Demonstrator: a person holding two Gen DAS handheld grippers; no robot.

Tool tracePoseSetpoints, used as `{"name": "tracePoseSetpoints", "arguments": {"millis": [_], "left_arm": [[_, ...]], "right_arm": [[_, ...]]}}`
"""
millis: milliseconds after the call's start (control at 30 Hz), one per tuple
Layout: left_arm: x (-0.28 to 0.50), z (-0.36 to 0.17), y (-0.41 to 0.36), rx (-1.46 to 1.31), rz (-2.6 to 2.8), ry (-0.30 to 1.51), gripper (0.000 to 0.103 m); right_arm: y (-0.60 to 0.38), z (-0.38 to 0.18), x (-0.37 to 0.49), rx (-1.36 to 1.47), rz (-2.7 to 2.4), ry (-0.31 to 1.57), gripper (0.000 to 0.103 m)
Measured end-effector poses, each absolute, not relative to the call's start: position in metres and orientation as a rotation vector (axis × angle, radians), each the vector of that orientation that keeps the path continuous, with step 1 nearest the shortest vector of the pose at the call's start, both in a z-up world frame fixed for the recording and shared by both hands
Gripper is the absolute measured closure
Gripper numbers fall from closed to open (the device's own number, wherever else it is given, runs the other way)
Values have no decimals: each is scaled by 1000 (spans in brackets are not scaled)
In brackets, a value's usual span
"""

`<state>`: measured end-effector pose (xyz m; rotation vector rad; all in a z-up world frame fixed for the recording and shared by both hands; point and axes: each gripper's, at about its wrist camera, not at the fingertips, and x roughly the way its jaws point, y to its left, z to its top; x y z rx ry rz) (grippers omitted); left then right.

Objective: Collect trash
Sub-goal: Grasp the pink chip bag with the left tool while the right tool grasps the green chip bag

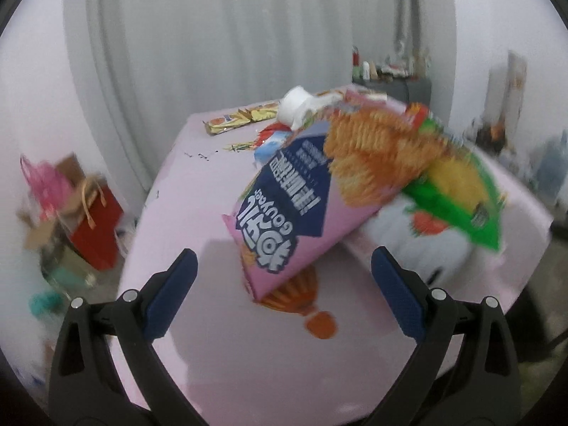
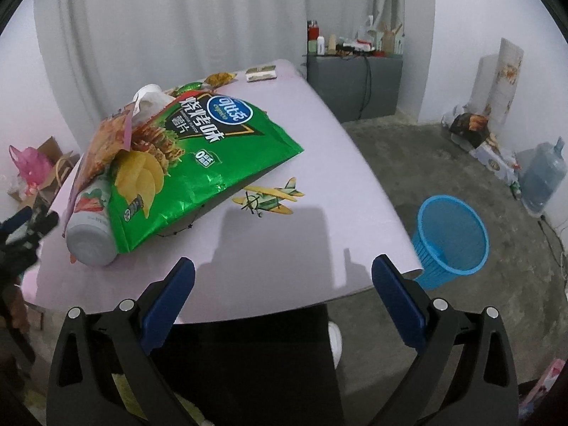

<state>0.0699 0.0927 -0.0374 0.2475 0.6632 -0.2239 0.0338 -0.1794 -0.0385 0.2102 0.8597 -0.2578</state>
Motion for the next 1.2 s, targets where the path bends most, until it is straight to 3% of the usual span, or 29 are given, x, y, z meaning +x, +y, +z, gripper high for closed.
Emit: {"name": "tracePoseSetpoints", "arguments": {"millis": [267,300,367,600,733,833,967,1200], "left_arm": [[74,-51,69,580,-293,543,11],[75,-52,65,615,-289,529,14],[81,-59,57,717,-276,507,30],[87,-76,30,939,-242,426,46],[86,-87,23,1011,-235,404,63],[83,-91,17,1002,-232,409,77],[76,-85,18,941,-217,404,89],[70,-76,25,818,-188,385,101]], "right_arm": [[-187,-51,45,257,-275,921,6],[-187,-52,46,266,-273,928,6],[-188,-54,49,280,-265,938,6],[-192,-59,54,362,-234,970,6],[-194,-61,55,422,-201,975,6],[-197,-62,56,497,-156,970,6],[-205,-67,57,629,-93,962,6],[-209,-71,65,810,31,912,13]]}}
